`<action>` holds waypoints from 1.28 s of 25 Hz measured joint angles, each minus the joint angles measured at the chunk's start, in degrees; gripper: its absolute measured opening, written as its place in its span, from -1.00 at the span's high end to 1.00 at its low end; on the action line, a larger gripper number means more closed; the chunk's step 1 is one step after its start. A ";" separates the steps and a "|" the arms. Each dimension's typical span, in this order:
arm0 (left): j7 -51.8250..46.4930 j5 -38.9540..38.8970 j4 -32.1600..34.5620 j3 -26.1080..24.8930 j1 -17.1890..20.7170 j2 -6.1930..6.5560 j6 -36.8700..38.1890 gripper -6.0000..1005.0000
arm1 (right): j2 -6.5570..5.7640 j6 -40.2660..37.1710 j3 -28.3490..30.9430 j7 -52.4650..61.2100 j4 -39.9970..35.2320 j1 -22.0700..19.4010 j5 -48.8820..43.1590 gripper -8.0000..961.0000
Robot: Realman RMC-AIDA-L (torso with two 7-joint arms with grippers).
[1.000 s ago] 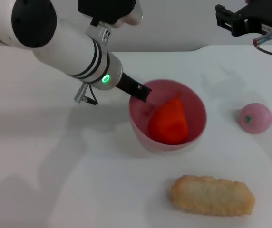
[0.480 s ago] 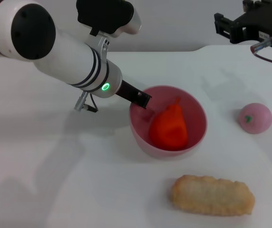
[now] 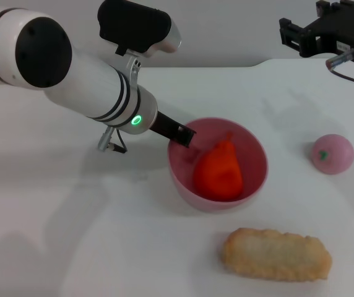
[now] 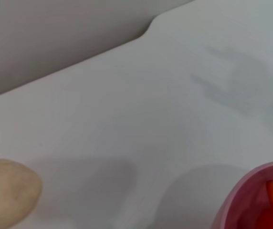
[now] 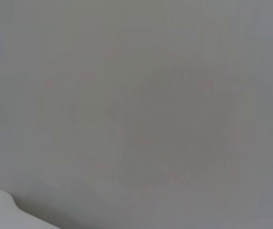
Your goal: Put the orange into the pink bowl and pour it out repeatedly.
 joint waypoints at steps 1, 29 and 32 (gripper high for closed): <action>0.00 -0.44 -0.56 0.14 -0.30 -0.05 -0.13 0.90 | 0.00 -0.01 0.05 0.02 0.00 -0.04 0.05 -0.30; 7.94 10.80 9.00 -2.38 20.71 0.58 56.01 -0.56 | 0.01 -41.79 -4.74 -3.26 16.04 -5.89 0.06 -0.31; 8.03 10.80 6.77 0.24 23.50 0.52 62.29 -0.56 | -0.06 -57.79 -5.77 -2.32 25.66 -6.63 0.71 -0.31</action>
